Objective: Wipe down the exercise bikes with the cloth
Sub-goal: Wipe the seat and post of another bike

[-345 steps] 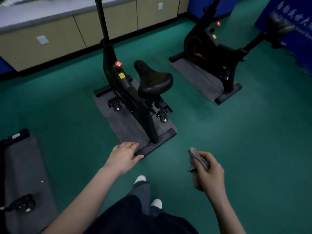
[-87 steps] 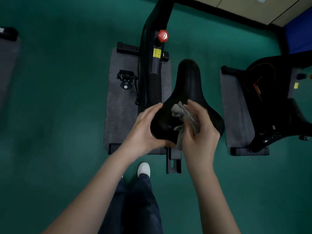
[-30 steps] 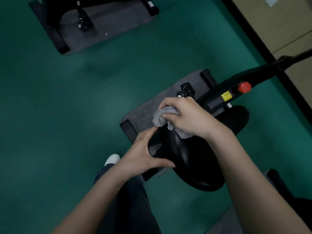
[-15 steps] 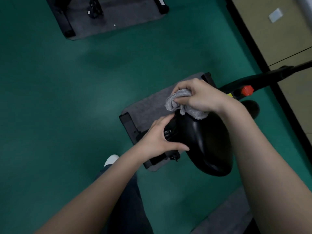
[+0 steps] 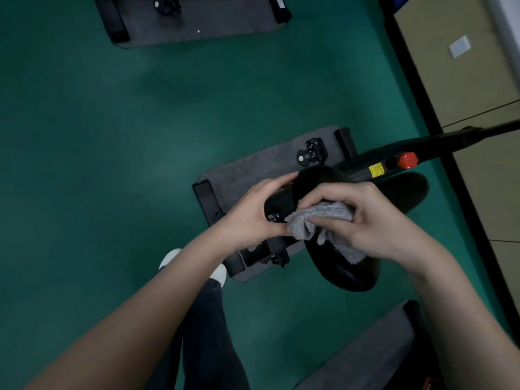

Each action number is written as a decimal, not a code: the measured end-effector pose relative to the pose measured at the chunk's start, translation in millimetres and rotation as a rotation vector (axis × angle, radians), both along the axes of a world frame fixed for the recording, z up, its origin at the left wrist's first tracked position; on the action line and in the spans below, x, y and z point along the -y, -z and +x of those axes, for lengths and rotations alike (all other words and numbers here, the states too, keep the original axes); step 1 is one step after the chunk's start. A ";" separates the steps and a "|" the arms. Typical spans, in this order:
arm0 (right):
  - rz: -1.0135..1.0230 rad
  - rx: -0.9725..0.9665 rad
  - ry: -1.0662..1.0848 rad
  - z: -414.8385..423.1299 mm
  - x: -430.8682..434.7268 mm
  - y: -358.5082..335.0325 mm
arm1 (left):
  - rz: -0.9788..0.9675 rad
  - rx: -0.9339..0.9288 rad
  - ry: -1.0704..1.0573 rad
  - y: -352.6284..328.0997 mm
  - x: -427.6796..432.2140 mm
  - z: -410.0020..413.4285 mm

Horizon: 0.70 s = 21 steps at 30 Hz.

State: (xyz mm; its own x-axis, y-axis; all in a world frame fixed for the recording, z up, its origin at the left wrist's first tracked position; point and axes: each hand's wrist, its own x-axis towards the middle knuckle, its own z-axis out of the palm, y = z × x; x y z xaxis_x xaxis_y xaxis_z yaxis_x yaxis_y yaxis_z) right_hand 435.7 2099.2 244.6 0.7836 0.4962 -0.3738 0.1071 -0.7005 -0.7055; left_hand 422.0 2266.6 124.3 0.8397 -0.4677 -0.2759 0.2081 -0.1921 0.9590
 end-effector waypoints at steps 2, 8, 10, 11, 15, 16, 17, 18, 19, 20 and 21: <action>0.051 0.097 0.039 -8.1 3.7 4.6 | -0.015 0.017 0.015 -0.5 2.6 1.1; 0.152 0.072 0.082 -40.5 18.1 10.3 | -0.020 0.029 0.017 4.6 3.0 0.4; 0.219 0.044 0.227 -58.2 28.1 3.4 | -0.010 0.032 0.003 1.0 4.0 1.3; 0.242 0.075 0.329 -67.3 33.9 1.0 | -0.007 0.033 -0.001 -1.1 5.0 2.1; 0.237 0.407 0.893 -106.3 61.9 10.3 | 0.002 0.040 -0.001 -11.2 3.7 6.5; 0.241 0.486 1.051 -115.2 66.9 16.9 | 0.005 0.040 0.010 -12.6 3.4 8.8; 0.236 0.552 1.194 -123.5 70.4 25.7 | 0.010 0.044 0.026 -13.3 3.6 11.6; 0.223 0.601 1.318 -130.3 70.6 35.0 | 0.020 0.048 0.045 -13.6 4.4 14.7; 0.209 0.641 1.423 -135.0 68.1 45.1 | 0.031 0.052 0.063 -13.7 5.3 18.0; 0.209 0.657 1.516 -137.3 61.9 54.1 | 0.038 0.055 0.083 -14.1 6.4 21.8; 0.220 0.647 1.595 -137.7 54.4 64.3 | 0.045 0.054 0.105 -15.0 7.3 26.2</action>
